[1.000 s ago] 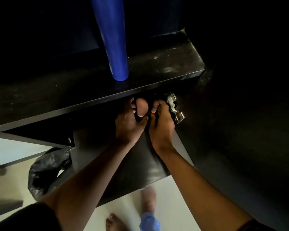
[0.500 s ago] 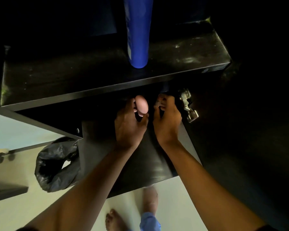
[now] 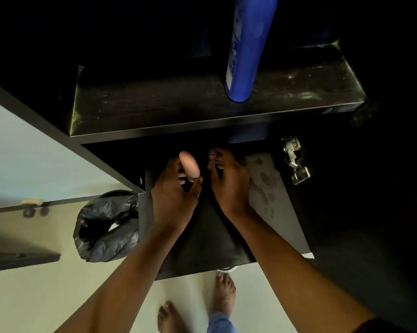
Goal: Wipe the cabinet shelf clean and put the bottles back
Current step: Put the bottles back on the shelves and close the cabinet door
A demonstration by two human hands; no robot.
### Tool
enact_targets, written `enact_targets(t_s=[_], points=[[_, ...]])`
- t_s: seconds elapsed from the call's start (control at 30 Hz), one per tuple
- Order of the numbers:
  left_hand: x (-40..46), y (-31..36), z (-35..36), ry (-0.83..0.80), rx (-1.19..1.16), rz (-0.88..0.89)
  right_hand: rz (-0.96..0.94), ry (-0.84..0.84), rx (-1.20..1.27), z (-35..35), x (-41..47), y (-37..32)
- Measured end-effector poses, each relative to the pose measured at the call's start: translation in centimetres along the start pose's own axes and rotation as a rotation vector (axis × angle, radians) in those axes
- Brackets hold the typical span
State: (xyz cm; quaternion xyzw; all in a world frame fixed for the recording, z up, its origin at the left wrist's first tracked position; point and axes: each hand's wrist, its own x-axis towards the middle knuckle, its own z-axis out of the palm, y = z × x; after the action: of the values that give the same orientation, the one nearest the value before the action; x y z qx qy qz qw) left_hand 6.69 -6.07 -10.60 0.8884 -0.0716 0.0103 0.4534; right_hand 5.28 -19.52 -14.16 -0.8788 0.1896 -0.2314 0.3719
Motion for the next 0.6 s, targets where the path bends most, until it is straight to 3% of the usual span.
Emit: enact_targets(t_s=[0.27,0.6], points=[[-3.0,2.7,-3.3,-0.084,-0.027,0.026,0.092,-0.035,-0.005,-5.1,-2.7,-2.7],[-7.4,11.0,-10.6,-0.121,-0.161,0.125,0.252,-0.295,0.408,-17.5,-6.5,-15.2]])
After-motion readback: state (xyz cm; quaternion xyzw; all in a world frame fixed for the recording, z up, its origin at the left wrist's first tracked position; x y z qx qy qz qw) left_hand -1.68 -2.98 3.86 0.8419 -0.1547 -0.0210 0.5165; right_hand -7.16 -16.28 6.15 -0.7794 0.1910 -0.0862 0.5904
